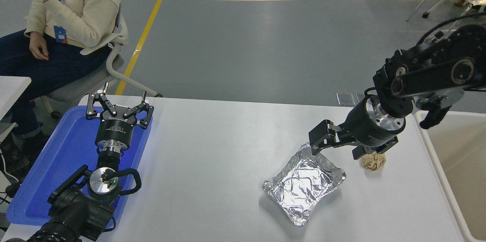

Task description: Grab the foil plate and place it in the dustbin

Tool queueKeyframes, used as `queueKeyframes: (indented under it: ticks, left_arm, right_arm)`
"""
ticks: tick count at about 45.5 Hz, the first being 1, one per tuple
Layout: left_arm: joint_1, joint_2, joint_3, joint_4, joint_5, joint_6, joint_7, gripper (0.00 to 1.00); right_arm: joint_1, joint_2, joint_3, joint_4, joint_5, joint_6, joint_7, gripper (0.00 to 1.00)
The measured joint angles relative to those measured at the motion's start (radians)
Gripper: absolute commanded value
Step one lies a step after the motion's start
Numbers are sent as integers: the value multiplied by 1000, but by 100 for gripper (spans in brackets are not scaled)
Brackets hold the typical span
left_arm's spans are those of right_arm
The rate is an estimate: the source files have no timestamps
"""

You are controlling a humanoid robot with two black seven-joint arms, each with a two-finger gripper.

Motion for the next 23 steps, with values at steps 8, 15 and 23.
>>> queueKeyframes:
  ticks: [8,15,23]
  left_arm:
    - [0,0,0,0,0,0,0,100]
    - [0,0,0,0,0,-1,2,100]
    - [0,0,1,0,0,-1,2,100]
  right_arm:
    - [-59,6,-5,2,-5,-76,-2,100]
    - [-111,9,-9,3,-8,-142,-4,100]
    - [-176,10,-11,4,-9,-216,-6,100]
